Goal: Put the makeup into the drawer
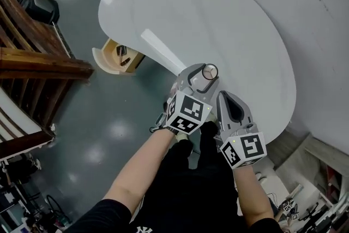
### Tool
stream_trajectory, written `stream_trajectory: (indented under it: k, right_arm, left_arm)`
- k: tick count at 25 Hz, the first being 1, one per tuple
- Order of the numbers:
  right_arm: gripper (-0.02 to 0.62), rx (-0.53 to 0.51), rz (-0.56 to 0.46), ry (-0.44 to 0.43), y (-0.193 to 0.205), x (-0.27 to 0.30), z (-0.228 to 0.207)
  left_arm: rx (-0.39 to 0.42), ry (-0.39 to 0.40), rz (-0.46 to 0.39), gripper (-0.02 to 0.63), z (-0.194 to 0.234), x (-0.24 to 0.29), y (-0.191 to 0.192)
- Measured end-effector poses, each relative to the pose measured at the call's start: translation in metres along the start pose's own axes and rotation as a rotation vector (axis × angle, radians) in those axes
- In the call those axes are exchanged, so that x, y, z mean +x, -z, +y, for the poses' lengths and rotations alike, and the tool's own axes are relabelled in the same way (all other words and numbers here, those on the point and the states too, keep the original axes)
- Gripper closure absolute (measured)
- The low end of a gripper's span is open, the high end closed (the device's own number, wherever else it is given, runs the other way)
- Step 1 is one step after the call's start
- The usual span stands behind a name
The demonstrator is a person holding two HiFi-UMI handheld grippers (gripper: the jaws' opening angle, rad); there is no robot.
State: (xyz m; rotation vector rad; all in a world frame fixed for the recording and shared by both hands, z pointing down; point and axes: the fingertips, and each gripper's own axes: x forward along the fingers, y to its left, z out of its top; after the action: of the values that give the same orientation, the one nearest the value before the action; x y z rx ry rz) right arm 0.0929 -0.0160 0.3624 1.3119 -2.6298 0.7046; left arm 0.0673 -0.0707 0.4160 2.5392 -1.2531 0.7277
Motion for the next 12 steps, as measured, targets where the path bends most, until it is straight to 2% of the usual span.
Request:
stream_trajectory:
  k: [12]
  right_arm:
    - [0.580, -0.072, 0.018, -0.137, 0.040, 0.051, 0.119]
  left_arm:
    - [-0.076, -0.147, -0.007, 0.390, 0.079, -0.099, 0.079]
